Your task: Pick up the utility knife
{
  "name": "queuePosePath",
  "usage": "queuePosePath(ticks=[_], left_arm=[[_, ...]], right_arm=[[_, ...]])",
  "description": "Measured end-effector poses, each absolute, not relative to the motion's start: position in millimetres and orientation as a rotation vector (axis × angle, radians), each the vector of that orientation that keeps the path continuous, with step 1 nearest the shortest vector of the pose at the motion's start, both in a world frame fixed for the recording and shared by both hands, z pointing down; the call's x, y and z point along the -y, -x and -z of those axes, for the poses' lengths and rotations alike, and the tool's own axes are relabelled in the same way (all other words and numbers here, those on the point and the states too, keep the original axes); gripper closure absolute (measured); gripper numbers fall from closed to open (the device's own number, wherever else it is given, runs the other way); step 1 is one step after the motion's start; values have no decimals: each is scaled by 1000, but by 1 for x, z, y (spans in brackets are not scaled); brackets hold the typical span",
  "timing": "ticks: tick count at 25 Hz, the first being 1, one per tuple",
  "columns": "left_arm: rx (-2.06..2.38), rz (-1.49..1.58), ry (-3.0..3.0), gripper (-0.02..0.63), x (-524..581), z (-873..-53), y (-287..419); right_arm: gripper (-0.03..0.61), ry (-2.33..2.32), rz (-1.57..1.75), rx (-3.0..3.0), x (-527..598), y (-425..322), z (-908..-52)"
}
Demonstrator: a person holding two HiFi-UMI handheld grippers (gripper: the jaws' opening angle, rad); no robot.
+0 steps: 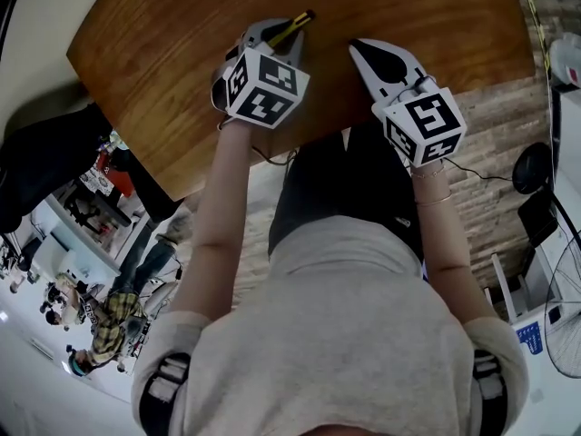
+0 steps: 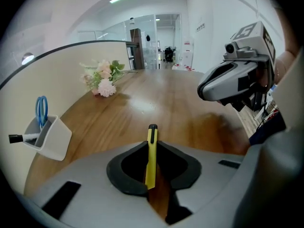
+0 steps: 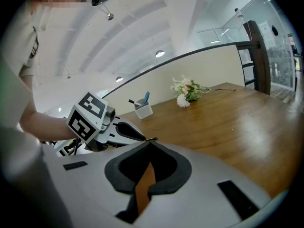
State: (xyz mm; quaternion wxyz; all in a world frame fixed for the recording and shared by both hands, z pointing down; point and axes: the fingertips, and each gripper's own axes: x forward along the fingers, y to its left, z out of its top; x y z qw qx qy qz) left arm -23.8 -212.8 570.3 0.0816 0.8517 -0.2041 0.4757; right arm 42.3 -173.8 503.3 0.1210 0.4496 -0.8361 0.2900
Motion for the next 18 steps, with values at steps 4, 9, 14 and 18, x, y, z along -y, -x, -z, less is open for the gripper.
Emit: queuePosePath(ticks=[4,9,14,18], left_arm=[[609,-1363,-2534,545,214,-571,24],[607,-1281,-2501,545,209,-564,23],[670,-1038,-2431,545,201,-545,14],[725,-880,-2400,545,200,-520,12]], right_arm=[[569,-1319,-843,2441,173,-44,-499],[569,-1303,-817,2445,170,-44,-488],[569,-1296,-789,2473,171,-43,-474],[569,-1282,-748,2500,171,-42,-459]])
